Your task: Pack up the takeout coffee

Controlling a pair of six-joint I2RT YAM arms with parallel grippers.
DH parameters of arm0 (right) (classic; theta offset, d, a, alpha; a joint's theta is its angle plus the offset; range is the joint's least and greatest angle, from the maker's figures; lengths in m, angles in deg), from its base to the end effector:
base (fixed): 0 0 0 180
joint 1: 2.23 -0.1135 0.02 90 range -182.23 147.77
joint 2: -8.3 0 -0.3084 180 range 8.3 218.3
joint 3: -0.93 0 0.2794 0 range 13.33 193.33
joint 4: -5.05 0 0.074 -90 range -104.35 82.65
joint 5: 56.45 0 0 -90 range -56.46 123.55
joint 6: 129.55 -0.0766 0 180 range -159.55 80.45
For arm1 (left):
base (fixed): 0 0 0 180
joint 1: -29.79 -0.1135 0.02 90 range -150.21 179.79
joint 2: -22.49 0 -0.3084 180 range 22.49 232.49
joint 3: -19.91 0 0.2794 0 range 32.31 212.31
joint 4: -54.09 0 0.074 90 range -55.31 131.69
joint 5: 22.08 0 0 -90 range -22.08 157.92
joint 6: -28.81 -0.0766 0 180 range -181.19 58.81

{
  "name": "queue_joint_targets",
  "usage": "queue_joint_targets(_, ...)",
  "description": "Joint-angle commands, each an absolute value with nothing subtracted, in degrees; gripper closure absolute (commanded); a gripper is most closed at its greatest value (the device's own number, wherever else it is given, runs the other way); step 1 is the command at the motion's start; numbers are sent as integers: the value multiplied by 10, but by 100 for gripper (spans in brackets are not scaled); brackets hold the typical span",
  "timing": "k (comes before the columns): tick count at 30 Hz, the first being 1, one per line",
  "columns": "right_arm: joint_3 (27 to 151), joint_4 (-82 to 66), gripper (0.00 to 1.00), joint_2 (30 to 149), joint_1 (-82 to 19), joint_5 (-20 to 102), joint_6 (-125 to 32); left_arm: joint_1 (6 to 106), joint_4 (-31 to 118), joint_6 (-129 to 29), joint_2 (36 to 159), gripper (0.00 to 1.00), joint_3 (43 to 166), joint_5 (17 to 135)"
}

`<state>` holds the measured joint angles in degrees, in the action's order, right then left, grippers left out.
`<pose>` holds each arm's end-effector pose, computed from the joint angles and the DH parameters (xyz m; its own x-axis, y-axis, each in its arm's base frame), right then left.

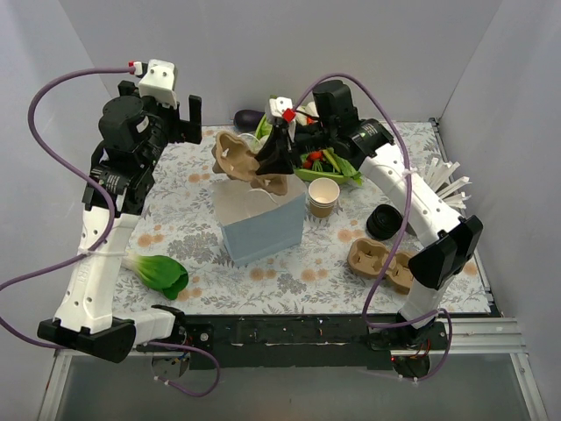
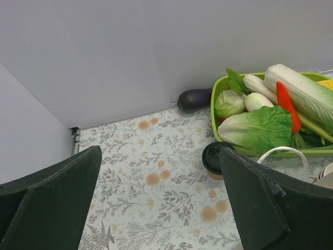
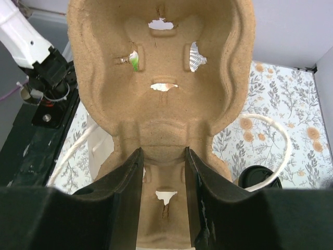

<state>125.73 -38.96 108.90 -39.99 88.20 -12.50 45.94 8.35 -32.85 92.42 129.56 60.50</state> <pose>0.3119 0.3206 0.4911 0.1984 -0.1791 -0.9636 -0.9777 -0.1055 -0.1817 0.2700 -0.0679 0.5660 -0.1610 -0.4434 -0.8817 0.0864 0.8836 -0.4602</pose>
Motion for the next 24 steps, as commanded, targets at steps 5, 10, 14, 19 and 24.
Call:
queue_joint_targets(5,1285,-562,99,1097,-434,860,91,455,117,-326,922,2,1277,573)
queue_joint_targets(10,1287,-651,99,1106,-452,811,180,452,146,-317,926,2,1252,566)
queue_joint_targets(14,1281,-671,99,1108,-456,774,188,437,183,-319,934,2,1189,570)
queue_joint_targets(19,1254,-658,99,1095,-469,703,192,416,232,-290,939,2,1124,599)
queue_joint_targets(24,1248,-694,99,1092,-495,650,233,382,229,-253,960,2,1100,644)
